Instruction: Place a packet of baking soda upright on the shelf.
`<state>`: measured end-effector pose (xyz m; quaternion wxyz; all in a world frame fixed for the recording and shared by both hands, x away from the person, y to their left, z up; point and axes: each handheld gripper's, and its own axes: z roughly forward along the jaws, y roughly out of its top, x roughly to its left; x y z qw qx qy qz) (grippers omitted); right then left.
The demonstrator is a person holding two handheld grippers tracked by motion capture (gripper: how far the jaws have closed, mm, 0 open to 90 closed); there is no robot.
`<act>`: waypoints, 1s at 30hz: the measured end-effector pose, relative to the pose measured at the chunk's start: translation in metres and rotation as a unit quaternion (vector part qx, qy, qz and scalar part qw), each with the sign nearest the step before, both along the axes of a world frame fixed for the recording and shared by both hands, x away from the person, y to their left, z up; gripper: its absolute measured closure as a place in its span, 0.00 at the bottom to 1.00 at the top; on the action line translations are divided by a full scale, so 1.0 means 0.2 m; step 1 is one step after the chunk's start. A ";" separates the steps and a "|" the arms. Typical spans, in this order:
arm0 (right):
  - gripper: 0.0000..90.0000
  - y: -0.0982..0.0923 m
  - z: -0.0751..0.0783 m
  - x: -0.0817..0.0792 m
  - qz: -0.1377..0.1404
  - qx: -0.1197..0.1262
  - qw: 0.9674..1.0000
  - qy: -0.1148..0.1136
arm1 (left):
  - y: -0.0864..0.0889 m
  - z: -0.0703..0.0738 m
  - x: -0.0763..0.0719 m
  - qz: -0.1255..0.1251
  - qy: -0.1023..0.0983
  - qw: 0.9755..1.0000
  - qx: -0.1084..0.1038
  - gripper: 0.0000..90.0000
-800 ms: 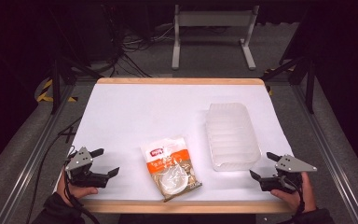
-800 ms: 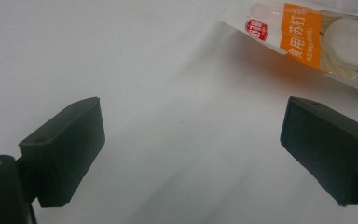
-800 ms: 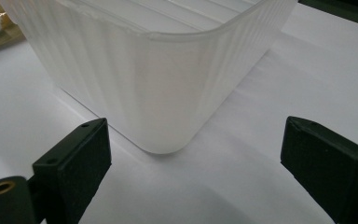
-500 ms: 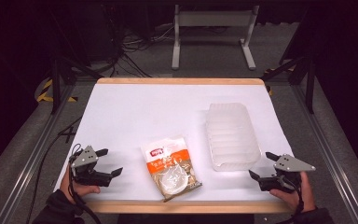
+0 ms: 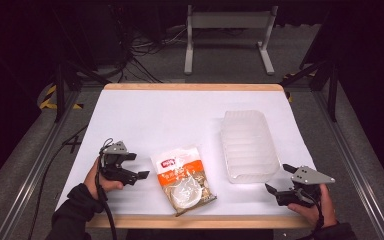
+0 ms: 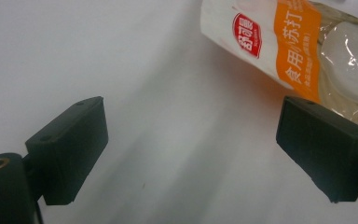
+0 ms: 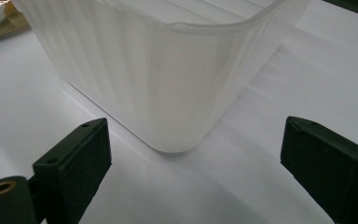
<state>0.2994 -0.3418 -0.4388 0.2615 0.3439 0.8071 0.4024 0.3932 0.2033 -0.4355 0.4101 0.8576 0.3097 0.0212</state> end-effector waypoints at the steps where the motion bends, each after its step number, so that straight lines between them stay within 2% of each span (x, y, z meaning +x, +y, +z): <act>1: 0.10 0.00 0.00 0.00 0.000 0.000 1.000 0.000 | 0.00 0.00 0.00 0.000 0.000 1.000 0.000 0.10; 2: 0.10 0.00 0.00 0.00 0.000 0.000 1.000 0.000 | -0.04 0.00 0.03 -0.008 0.008 1.000 -0.001 0.10; 3: 0.10 0.00 0.00 0.00 0.000 0.000 1.000 0.000 | -0.04 0.00 0.03 -0.008 0.008 1.000 -0.001 0.10; 8: 0.10 0.00 0.00 0.00 0.001 0.000 1.000 0.000 | -0.10 0.00 0.09 -0.031 0.042 0.999 -0.015 0.10; 10: 0.10 0.00 0.00 0.00 0.001 0.000 1.000 0.000 | -0.13 0.01 0.11 -0.040 0.046 0.998 -0.021 0.09; 12: 0.10 0.00 0.00 0.00 0.002 -0.001 1.000 0.001 | -0.17 0.01 0.13 -0.043 0.047 0.998 -0.007 0.09; 13: 0.10 0.00 0.00 0.00 0.002 -0.001 1.000 0.001 | -0.17 0.01 0.13 -0.043 0.047 0.998 -0.007 0.09; 17: 0.10 0.00 0.00 0.00 0.002 -0.002 1.000 0.001 | -0.25 0.01 0.17 -0.060 0.063 0.996 0.007 0.09; 18: 0.10 0.00 0.00 0.00 0.003 -0.003 1.000 0.001 | -0.27 0.01 0.17 -0.061 0.065 0.996 0.007 0.10; 21: 0.10 0.00 0.00 0.00 0.003 -0.002 1.000 0.001 | -0.32 0.00 0.19 -0.065 0.069 0.995 0.029 0.16; 23: 0.10 0.00 0.00 0.00 0.004 -0.001 1.000 0.001 | -0.37 -0.01 0.19 -0.086 0.078 0.992 0.040 0.19; 26: 0.11 0.00 0.00 0.00 0.004 -0.001 1.000 0.002 | -0.41 -0.01 0.18 -0.103 0.070 0.990 0.060 0.22; 30: 0.11 0.00 0.00 0.00 0.004 0.002 1.000 0.002 | -0.41 0.00 0.20 -0.102 0.081 0.990 0.061 0.29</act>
